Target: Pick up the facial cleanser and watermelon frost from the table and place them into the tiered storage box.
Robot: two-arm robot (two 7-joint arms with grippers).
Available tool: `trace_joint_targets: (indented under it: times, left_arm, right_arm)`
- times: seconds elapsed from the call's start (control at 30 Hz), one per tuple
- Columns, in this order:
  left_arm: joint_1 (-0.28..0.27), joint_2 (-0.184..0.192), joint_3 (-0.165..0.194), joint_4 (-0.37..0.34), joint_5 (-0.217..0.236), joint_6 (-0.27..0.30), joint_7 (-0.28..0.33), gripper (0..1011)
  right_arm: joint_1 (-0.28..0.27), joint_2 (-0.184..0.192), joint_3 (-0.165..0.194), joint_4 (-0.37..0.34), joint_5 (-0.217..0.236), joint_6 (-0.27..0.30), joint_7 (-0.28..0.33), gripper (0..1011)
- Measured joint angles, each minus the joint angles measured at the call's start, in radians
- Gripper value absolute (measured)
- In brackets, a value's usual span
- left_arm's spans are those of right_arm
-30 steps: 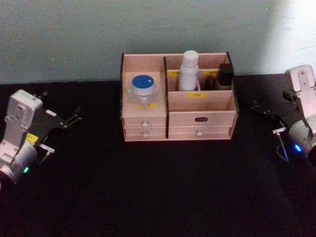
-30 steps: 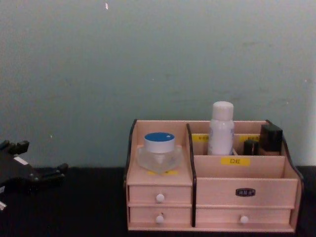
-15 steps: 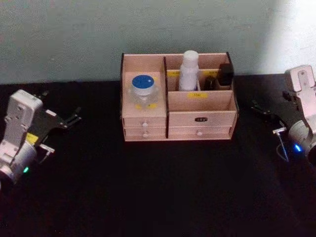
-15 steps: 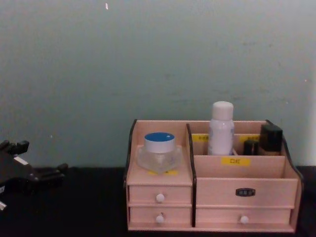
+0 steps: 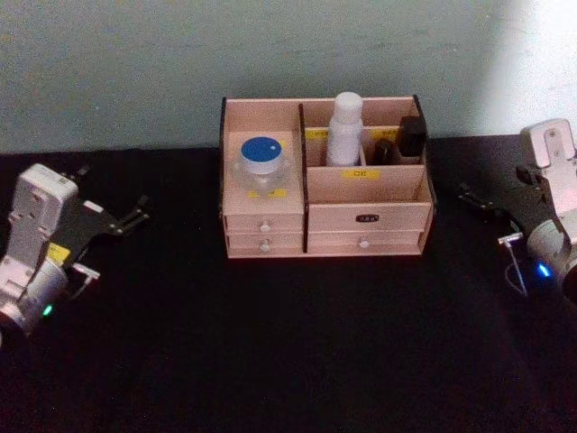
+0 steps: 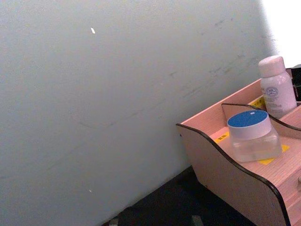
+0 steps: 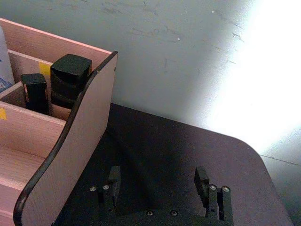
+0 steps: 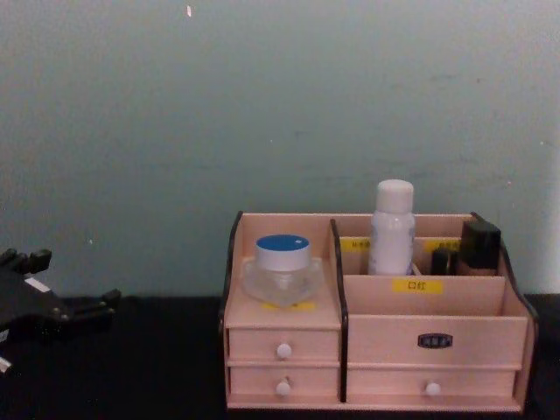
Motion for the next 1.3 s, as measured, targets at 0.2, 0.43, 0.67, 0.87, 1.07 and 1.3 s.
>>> trace_joint_targets:
  times: [0.2,0.43,0.67,0.87,1.07,1.3]
  left_arm:
    - [0.000,0.000,0.000,0.000,0.000,0.000,0.000,1001]
    - [0.000,0.000,0.000,0.000,0.000,0.000,0.000,1001]
    - [0.000,0.000,0.000,0.000,0.000,0.000,0.000,1001]
    - [0.000,0.000,0.000,0.000,0.000,0.000,0.000,1001]
    - [0.000,0.000,0.000,0.000,0.000,0.000,0.000,1001]
    - [0.000,0.000,0.000,0.000,0.000,0.000,0.000,1001]
  right_arm:
    - [0.000,0.000,0.000,0.000,0.000,0.000,0.000,1000]
    - [0.000,0.000,0.000,0.000,0.000,0.000,0.000,1000]
    - [0.000,0.000,0.000,0.000,0.000,0.000,0.000,1000]
    - [0.000,0.000,0.000,0.000,0.000,0.000,0.000,1000]
    - [0.000,0.000,0.000,0.000,0.000,0.000,0.000,1000]
    - [0.000,0.000,0.000,0.000,0.000,0.000,0.000,1000]
